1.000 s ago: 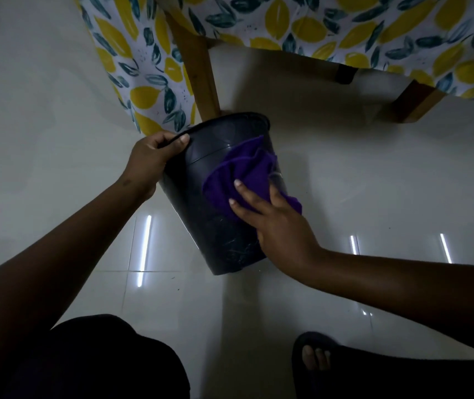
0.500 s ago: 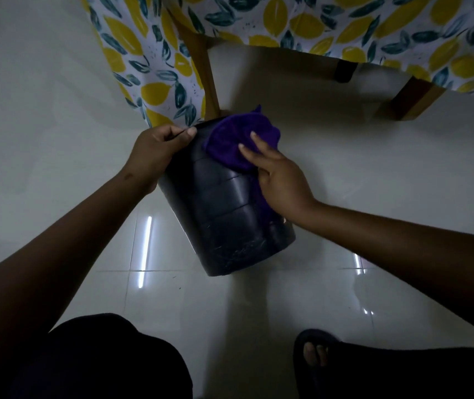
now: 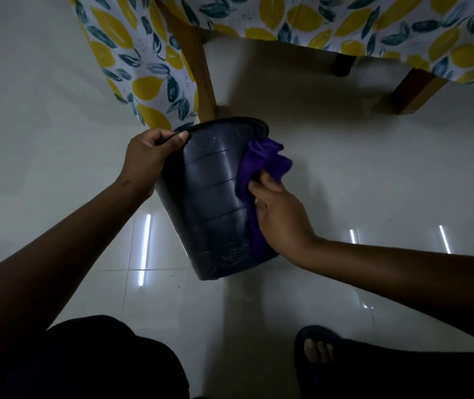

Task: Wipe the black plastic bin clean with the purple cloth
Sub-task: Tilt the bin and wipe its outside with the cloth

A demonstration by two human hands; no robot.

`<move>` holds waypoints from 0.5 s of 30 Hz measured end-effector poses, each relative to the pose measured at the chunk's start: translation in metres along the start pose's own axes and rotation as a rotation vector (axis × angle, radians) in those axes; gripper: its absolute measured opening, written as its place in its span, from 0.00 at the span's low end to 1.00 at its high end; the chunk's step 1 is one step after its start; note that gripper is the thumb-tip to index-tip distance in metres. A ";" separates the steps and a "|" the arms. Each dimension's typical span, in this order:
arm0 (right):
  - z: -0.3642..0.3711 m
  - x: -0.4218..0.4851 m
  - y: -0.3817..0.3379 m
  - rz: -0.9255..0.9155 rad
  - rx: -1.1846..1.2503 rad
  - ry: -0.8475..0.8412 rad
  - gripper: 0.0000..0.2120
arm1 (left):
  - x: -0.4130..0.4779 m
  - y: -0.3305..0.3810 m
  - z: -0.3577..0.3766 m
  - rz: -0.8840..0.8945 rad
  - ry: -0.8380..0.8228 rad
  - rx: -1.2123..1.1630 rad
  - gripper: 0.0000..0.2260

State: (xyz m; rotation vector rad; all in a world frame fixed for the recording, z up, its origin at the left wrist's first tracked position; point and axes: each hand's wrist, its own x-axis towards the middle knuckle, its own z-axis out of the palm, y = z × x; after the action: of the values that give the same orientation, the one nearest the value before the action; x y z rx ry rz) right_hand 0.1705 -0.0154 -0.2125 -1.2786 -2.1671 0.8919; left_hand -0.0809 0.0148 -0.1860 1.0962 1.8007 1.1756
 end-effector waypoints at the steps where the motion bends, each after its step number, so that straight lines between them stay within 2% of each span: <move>1: 0.000 0.002 0.002 -0.005 -0.005 -0.003 0.19 | 0.001 0.000 0.000 -0.004 -0.007 -0.004 0.07; 8: -0.013 0.033 0.028 0.185 0.078 -0.026 0.16 | 0.001 0.007 0.003 -0.024 -0.009 0.037 0.08; 11: -0.005 0.002 0.013 -0.002 -0.007 0.007 0.13 | -0.001 0.008 0.007 -0.025 0.002 0.039 0.08; 15: 0.009 -0.022 0.010 -0.236 -0.161 -0.145 0.20 | 0.000 0.007 0.006 -0.044 -0.010 0.028 0.07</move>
State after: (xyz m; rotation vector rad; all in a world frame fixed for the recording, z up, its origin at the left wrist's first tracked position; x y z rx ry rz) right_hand 0.1803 -0.0336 -0.2277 -1.0262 -2.4847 0.7474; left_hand -0.0737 0.0181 -0.1810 1.0713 1.8300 1.1205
